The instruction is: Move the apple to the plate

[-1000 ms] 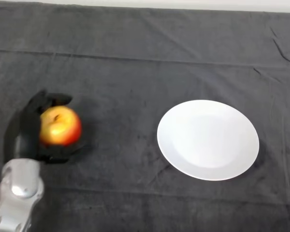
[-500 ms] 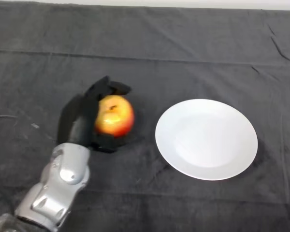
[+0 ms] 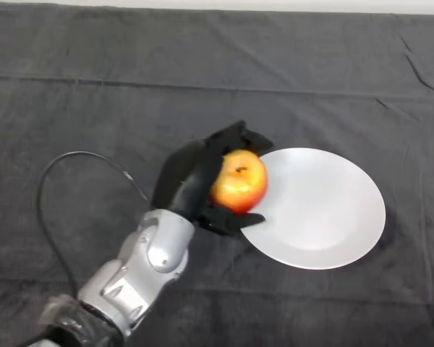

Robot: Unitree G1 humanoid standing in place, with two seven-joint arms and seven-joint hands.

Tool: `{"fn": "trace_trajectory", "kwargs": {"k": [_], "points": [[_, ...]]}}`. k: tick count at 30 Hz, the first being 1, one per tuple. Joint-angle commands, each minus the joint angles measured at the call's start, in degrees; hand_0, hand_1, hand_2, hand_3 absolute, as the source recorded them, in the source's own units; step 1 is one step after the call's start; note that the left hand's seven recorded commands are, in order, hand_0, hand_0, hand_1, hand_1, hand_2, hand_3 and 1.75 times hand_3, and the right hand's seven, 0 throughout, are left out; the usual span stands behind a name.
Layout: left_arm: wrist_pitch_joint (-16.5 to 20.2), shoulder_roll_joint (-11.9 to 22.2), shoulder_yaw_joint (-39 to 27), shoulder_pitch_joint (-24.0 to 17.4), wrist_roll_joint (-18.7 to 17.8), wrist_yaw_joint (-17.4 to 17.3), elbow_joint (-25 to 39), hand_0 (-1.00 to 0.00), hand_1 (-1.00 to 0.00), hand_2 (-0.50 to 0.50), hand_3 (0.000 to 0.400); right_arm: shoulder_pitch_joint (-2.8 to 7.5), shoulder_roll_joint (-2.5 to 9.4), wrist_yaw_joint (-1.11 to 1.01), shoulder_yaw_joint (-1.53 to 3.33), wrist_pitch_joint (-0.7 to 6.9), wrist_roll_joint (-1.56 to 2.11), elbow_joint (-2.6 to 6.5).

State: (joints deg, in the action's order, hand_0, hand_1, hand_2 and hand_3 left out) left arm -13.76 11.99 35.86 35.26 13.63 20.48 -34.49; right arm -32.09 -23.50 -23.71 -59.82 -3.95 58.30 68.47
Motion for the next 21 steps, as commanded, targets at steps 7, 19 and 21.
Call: {"fn": "trace_trajectory", "kwargs": {"k": [7, 19, 21], "points": [[-3.8, -1.9, 5.0, 7.1, -2.1, 2.0, -7.1, -1.00, -1.00, 0.00, 0.400, 0.64, -0.53, 0.24, -0.69, -0.11, 0.71, -1.91], [-5.5, -4.7, 12.9, 11.4, -6.1, 4.9, -12.3, -1.00, -1.00, 0.00, 0.400, 0.53, -0.69, 0.01, -0.77, -0.19, 0.76, -1.50], [-5.8, -4.9, 14.1, 11.9, -6.9, 5.2, -12.9, -1.00, -1.00, 0.00, 0.400, 0.51, -0.71, -0.03, -0.79, -0.20, 0.77, -1.43]]}}
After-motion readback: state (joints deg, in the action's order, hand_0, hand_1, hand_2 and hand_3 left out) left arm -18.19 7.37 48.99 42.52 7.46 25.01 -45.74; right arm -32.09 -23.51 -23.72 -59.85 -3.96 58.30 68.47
